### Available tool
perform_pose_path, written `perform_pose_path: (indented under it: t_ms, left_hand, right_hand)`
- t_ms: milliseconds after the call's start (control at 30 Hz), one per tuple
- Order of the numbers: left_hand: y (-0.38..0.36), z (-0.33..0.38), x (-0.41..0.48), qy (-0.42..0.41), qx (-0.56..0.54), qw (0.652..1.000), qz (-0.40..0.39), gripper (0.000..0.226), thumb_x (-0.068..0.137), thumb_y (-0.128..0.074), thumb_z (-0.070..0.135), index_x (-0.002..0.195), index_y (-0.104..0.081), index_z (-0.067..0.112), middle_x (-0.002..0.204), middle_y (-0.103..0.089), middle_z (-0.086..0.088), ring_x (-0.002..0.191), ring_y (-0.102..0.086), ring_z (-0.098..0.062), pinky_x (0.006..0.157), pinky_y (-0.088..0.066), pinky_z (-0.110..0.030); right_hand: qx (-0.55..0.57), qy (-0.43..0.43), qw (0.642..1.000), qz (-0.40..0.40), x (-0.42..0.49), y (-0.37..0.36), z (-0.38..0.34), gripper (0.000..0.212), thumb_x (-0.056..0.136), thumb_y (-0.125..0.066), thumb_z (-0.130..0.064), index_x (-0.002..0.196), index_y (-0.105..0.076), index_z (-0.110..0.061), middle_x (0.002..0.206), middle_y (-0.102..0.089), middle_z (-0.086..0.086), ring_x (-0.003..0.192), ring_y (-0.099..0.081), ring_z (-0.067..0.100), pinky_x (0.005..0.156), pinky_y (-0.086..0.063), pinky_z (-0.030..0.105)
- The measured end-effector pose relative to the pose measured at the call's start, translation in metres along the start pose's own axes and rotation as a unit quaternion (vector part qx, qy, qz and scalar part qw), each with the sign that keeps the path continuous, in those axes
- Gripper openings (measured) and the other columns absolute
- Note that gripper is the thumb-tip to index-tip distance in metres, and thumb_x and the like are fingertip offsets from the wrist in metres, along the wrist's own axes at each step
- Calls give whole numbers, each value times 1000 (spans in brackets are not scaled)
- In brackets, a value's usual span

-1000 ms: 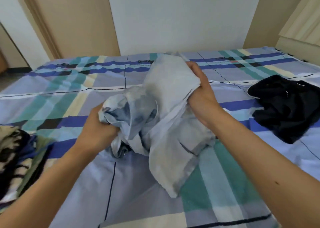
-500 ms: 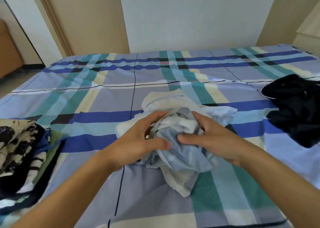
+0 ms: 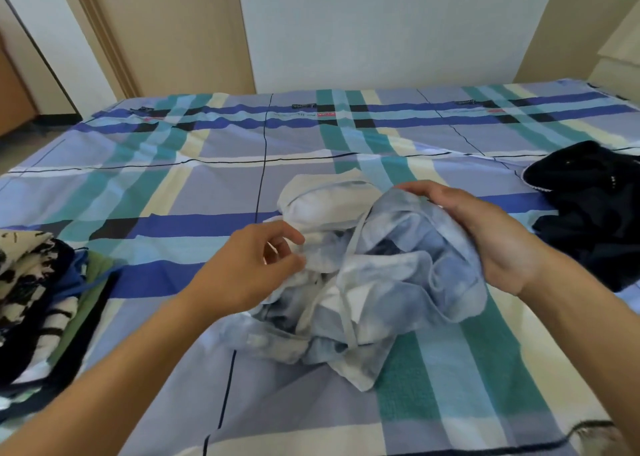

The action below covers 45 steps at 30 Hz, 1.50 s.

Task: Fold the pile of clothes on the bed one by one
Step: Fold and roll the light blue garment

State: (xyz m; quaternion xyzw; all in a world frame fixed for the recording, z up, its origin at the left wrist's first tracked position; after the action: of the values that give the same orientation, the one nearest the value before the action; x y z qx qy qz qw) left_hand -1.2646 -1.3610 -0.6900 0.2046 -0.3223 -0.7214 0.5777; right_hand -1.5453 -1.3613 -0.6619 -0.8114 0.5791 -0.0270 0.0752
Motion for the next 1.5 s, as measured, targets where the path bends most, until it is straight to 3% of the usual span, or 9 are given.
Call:
perform_pose_path:
  t_ms: [233, 400, 600, 767, 900, 1067, 1200, 1367, 1500]
  left_hand:
    - [-49, 1, -5, -80, 68, 994, -36, 90, 67, -60, 74, 144, -37, 35, 136, -50, 10, 122, -49, -11, 102, -43, -32]
    - [-45, -14, 20, -45, 142, 989, 23, 32, 79, -56, 49, 102, -62, 27, 101, -59, 1, 95, -59, -27, 81, -50, -46]
    - [-7, -24, 38, 84, -43, 991, 99, 28, 89, -53, 28, 81, -61, 2, 70, -55, -5, 66, -48, -16, 60, -34, -32]
    - [11, 7, 29, 131, -292, 948, 7, 27, 98, -51, 21, 111, -72, 9, 105, -75, -15, 99, -71, -30, 93, -54, -44]
    - [10, 28, 13, 165, -453, 868, -122, 32, 89, -52, 18, 113, -70, 6, 106, -73, -18, 92, -72, -29, 77, -61, -36]
    - [5, 38, 7, 162, -523, 824, -142, 31, 81, -54, 23, 78, -79, 6, 85, -74, -15, 76, -73, -24, 69, -61, -30]
    - [-4, 54, -4, 124, -552, 793, -225, 33, 85, -54, 25, 93, -79, 7, 98, -74, -16, 88, -72, -26, 81, -60, -33]
    - [-12, 40, 0, -70, -128, 982, -117, 42, 75, -86, 34, 109, -64, 25, 101, -71, 9, 93, -67, -7, 78, -53, -28]
    - [-37, 4, 11, -50, 181, 979, 73, 79, 57, -59, 72, 123, -50, 29, 113, -55, 8, 102, -55, -17, 82, -46, -36]
  right_hand:
    - [46, 54, 986, -152, -3, -15, 0, 52, 73, -69, -8, 123, -63, -19, 113, -67, 11, 99, -67, 28, 85, -55, 38]
    - [65, 80, 981, -162, -7, -10, -3, 64, 68, -76, -5, 128, -60, -20, 113, -67, 8, 97, -68, 24, 82, -57, 32]
    - [-90, 79, 990, 73, -2, 14, -12, 58, 72, -65, 13, 121, -62, -19, 100, -66, 14, 78, -65, 17, 67, -56, 23]
    - [-384, 79, 882, 260, 15, 40, 12, 43, 80, -73, 1, 113, -61, -23, 90, -65, 16, 67, -54, 20, 67, -47, 32]
    - [-446, 89, 841, 292, 20, 42, 15, 49, 83, -68, -3, 125, -54, -22, 87, -60, -4, 82, -61, 25, 67, -43, 32]
    - [-376, 152, 909, 97, 3, 2, 4, 95, 75, -73, -9, 151, -26, -41, 146, -43, -10, 138, -36, 2, 87, -41, 7]
    - [-380, 113, 913, -95, -1, -43, 18, 90, 74, -87, -34, 146, -36, -41, 143, -50, -20, 133, -44, -5, 103, -41, 19]
    - [-376, 85, 922, 30, 9, -46, 37, 11, 88, -64, -12, 94, -72, -18, 90, -75, 2, 87, -70, 15, 77, -55, 38]
    - [-86, 6, 996, 37, 0, -53, 28, 26, 92, -62, -5, 85, -73, -27, 84, -77, -8, 85, -72, 6, 78, -56, 20]
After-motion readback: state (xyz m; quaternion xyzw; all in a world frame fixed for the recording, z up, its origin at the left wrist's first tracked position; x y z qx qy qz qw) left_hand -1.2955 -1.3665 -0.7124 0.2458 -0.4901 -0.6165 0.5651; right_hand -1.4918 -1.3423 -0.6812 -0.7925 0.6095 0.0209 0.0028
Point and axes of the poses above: each hand's wrist, its own x-axis towards the middle knuckle, its own y-axis out of the back of the hand, z = x × y, the point moved 2 cm from there along x, towards the middle knuckle
